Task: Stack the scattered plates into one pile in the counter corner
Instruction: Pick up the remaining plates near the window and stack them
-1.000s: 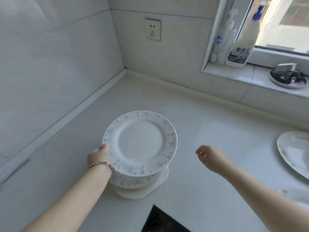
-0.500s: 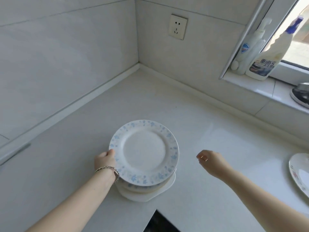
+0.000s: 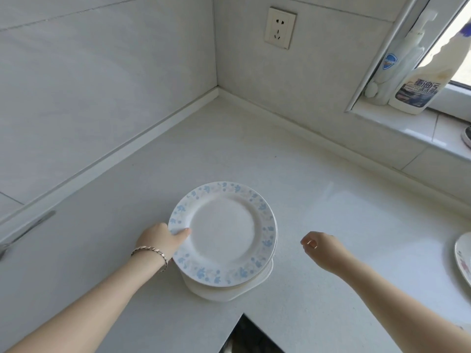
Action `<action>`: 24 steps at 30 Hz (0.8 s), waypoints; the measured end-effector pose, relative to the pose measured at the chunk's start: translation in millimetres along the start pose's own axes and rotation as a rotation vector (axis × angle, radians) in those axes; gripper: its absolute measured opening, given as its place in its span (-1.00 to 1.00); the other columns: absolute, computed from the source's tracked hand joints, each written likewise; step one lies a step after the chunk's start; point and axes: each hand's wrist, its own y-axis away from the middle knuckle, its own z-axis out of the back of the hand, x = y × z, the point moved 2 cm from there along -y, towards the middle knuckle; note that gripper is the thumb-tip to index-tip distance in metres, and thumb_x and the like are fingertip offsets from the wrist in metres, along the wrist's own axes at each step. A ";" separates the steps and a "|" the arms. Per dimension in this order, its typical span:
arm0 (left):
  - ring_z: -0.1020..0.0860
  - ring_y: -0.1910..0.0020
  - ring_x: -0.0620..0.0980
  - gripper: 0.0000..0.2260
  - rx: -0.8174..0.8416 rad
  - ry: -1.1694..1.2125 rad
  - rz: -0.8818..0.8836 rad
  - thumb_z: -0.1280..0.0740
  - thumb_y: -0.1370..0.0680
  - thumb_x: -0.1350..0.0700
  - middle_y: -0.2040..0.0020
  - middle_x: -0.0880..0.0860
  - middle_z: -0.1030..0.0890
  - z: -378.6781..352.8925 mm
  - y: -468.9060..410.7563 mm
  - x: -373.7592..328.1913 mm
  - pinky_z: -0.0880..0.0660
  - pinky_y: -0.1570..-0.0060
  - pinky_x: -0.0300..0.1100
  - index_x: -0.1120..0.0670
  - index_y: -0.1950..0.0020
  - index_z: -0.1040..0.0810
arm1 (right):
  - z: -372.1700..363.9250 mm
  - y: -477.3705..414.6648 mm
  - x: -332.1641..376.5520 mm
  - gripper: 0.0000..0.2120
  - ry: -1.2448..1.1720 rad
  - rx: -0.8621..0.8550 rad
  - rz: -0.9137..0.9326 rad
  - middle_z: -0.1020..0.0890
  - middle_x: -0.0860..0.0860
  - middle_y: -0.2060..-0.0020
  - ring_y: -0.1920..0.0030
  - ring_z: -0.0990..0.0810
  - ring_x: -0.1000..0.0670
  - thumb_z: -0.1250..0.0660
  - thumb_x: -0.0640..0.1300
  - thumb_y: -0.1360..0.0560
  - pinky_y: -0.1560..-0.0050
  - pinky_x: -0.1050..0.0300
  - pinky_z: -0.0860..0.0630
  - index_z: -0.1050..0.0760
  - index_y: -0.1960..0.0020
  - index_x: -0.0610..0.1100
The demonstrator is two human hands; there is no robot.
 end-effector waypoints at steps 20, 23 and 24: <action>-0.27 -0.44 0.25 -0.39 -0.189 0.148 -0.019 -0.31 -0.52 0.08 -0.45 0.29 -0.26 -36.3 22.9 -18.9 -0.26 -0.35 0.12 0.26 -0.47 -0.15 | -16.7 21.9 -15.1 -0.75 -0.067 0.007 -0.059 -0.57 0.01 0.05 0.18 -0.52 0.00 -0.15 -0.17 -0.54 0.35 0.29 -0.38 -0.53 -0.14 -0.11; -0.40 -0.26 0.30 -0.55 -0.435 0.023 -0.496 -0.37 -0.38 0.17 -0.27 0.36 -0.46 -45.6 36.2 -52.3 -0.41 -0.17 0.24 0.22 -0.24 -0.42 | -14.4 31.9 -29.3 -0.75 -0.125 -0.027 -0.102 -0.56 0.02 0.08 0.21 -0.51 -0.01 -0.15 -0.17 -0.54 0.37 0.30 -0.37 -0.54 -0.12 -0.11; -0.48 -0.13 0.26 -0.65 -0.451 0.036 -0.635 -0.32 -0.36 0.17 -0.14 0.31 -0.55 -49.1 44.1 -67.6 -0.51 -0.06 0.17 0.19 -0.13 -0.45 | -12.3 36.6 -35.7 -0.76 -0.141 -0.042 -0.116 -0.57 0.02 0.06 0.22 -0.51 -0.01 -0.15 -0.17 -0.54 0.39 0.31 -0.37 -0.54 -0.11 -0.11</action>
